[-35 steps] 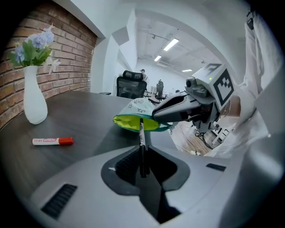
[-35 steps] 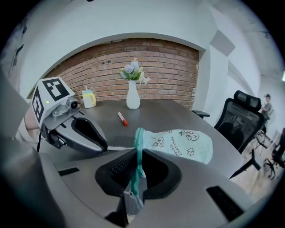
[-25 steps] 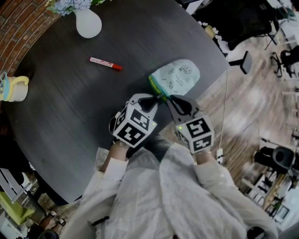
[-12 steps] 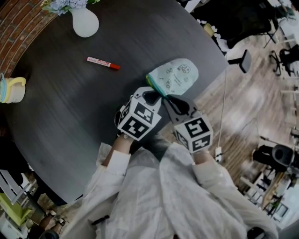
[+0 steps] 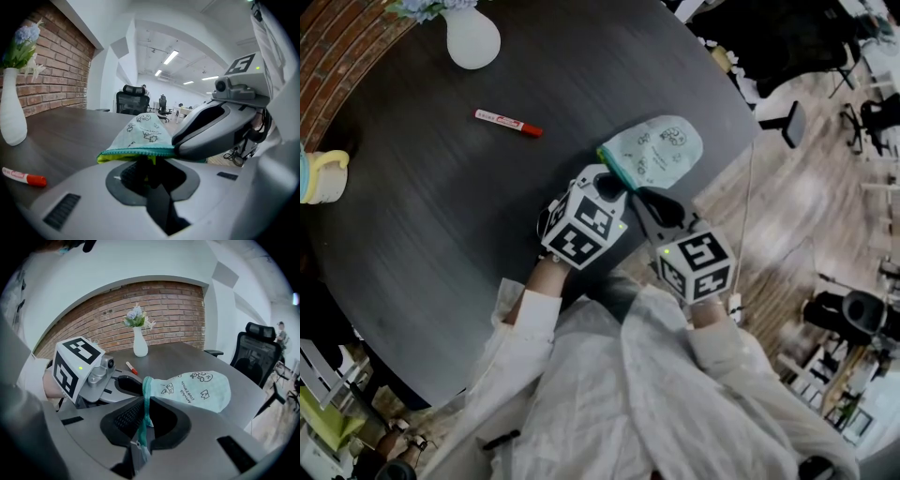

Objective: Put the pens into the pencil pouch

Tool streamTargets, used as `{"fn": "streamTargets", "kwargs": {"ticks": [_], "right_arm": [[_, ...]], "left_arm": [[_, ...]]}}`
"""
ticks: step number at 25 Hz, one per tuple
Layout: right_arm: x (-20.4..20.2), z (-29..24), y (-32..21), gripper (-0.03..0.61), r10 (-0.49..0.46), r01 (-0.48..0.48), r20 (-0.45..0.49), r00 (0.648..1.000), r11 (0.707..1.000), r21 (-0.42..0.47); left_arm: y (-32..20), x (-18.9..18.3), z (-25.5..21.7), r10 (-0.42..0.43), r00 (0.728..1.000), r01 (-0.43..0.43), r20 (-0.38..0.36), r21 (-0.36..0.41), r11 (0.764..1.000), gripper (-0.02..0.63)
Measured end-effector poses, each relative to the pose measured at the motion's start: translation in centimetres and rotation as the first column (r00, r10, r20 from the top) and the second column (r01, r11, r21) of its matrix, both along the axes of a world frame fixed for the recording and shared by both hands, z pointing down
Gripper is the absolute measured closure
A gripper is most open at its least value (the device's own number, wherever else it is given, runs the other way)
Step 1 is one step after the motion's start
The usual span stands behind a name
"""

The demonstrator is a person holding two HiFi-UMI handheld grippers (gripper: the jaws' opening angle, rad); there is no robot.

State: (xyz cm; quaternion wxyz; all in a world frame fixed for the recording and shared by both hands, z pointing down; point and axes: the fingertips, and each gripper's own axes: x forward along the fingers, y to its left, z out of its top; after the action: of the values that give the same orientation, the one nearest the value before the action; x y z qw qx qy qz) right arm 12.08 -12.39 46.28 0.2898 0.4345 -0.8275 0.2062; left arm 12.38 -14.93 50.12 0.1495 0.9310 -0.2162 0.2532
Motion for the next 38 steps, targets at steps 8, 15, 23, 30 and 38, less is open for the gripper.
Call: {"fn": "streamTargets", "kwargs": {"ticks": [8, 15, 23, 30, 38], "right_arm": [[-0.2, 0.4, 0.0, 0.545, 0.002, -0.003, -0.010, 1.000, 1.000, -0.012], [-0.4, 0.7, -0.3, 0.543, 0.005, -0.005, -0.009, 1.000, 1.000, -0.013], [-1.2, 1.4, -0.8, 0.543, -0.001, 0.001, 0.002, 1.000, 1.000, -0.019], [-1.5, 1.7, -1.1, 0.543, -0.012, 0.012, 0.025, 1.000, 0.999, -0.032], [-1.0, 1.9, -1.4, 0.543, -0.032, 0.033, 0.032, 0.999, 0.999, -0.038]], "left_arm": [[0.6, -0.8, 0.2, 0.020, 1.000, -0.019, 0.019, -0.034, 0.999, 0.516], [1.3, -4.0, 0.1, 0.007, 0.995, -0.004, 0.100, -0.029, 1.000, 0.497], [0.8, -9.7, 0.1, -0.079, 0.982, 0.080, 0.171, -0.001, 0.997, 0.497], [-1.6, -16.1, -0.3, -0.202, 0.953, 0.194, 0.225, 0.056, 0.979, 0.497], [-4.7, -20.1, -0.3, -0.220, 0.890, 0.158, 0.400, 0.182, 0.970, 0.497]]}}
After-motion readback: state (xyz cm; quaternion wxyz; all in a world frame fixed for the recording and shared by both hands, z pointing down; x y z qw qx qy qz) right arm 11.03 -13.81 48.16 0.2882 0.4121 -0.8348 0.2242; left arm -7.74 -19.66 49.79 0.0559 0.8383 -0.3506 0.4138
